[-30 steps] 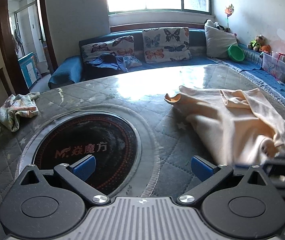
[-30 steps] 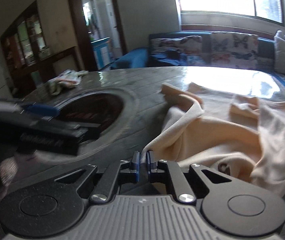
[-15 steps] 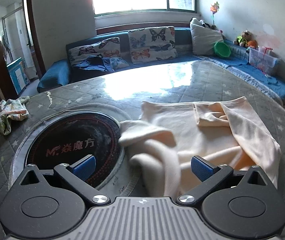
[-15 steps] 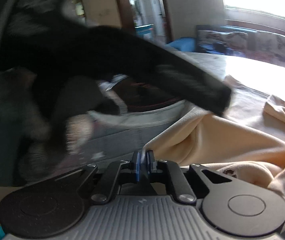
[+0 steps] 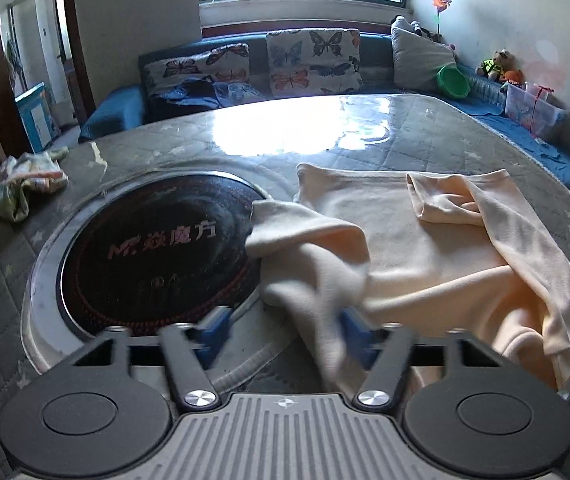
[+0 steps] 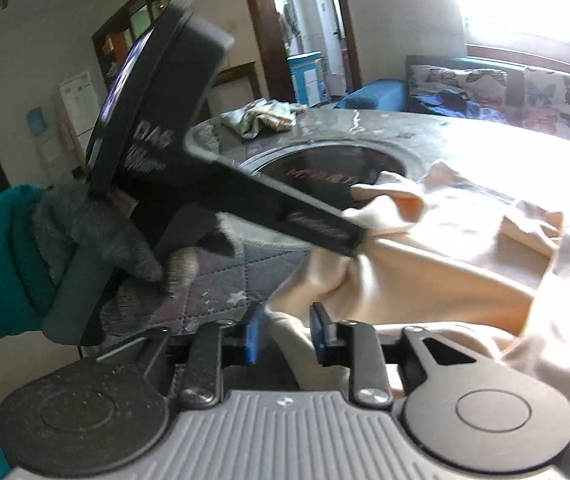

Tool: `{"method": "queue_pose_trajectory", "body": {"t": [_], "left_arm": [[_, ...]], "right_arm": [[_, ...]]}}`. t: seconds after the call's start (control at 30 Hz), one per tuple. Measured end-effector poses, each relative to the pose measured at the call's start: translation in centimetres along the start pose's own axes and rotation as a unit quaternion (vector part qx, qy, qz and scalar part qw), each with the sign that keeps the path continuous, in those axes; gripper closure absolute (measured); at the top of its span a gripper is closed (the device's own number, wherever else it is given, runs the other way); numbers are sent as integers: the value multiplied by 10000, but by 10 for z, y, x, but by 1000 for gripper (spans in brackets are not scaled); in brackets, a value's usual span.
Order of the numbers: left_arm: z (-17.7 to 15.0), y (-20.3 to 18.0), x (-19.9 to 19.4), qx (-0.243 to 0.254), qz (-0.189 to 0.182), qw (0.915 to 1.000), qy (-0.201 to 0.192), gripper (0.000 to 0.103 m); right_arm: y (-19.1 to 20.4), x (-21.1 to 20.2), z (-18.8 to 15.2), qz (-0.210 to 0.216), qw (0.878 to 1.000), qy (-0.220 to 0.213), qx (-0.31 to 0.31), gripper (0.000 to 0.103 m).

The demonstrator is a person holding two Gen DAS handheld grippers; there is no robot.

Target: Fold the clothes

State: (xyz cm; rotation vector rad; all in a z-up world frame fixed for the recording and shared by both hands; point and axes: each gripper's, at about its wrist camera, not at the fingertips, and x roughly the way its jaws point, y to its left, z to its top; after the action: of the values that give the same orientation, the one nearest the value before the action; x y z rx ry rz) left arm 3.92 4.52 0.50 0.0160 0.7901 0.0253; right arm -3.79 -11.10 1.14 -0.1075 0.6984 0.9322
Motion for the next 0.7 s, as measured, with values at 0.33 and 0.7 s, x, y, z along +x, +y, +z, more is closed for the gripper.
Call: {"method": "queue_pose_trajectory", "body": {"t": [0.33,0.7], "left_arm": [[-17,28,-7,-259,44,9996,108,95],[-15,42,-17,-455,171,9988,82,56]], "right_arm": [[-62,-15,18,-1006,9941,-273,299,68],[-127,-14,35,-2169,9726,-353,753,68]]}}
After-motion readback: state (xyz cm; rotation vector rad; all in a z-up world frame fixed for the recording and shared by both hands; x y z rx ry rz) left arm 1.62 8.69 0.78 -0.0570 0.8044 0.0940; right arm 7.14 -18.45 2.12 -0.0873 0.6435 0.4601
